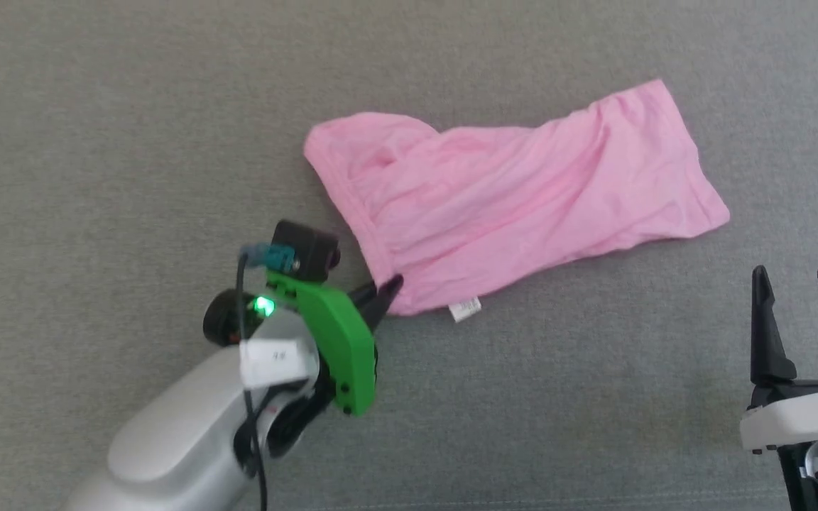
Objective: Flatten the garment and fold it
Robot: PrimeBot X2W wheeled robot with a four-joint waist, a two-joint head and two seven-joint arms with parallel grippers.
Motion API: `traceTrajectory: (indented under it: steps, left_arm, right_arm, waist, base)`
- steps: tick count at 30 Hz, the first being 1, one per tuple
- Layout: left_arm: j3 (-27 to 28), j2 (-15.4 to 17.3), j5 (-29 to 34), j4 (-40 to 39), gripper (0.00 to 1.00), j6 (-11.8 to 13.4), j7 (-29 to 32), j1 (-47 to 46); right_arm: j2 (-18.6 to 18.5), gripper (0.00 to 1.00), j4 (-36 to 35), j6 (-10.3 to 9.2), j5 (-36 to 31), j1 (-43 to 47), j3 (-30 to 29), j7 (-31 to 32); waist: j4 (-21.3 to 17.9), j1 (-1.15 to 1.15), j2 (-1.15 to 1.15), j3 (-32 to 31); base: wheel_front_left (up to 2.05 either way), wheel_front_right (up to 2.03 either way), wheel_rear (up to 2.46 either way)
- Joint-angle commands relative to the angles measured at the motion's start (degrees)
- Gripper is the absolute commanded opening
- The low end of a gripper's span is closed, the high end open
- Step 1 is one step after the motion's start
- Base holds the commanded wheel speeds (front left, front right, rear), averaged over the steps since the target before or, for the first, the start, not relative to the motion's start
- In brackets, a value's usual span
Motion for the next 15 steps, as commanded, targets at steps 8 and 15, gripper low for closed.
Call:
traceTrajectory:
  steps: [8,15]
  left_arm:
    - [-0.36,7.65,0.45,-11.55,0.0,2.54,0.45,8.07]
    - [0.74,12.49,0.57,-15.8,0.0,3.88,2.78,8.29]
  right_arm:
    - [-0.78,1.0,0.62,-0.08,-0.27,1.46,-0.73,1.58]
    - [-0.68,1.0,0.09,-0.08,-0.4,1.4,0.06,2.57]
  waist:
    - [5.48,0.0,0.0,-5.49]
    - [5.81,0.0,0.0,-4.37]
  base:
    - [0.0,0.0,0.0]
    - [0.0,0.0,0.0]
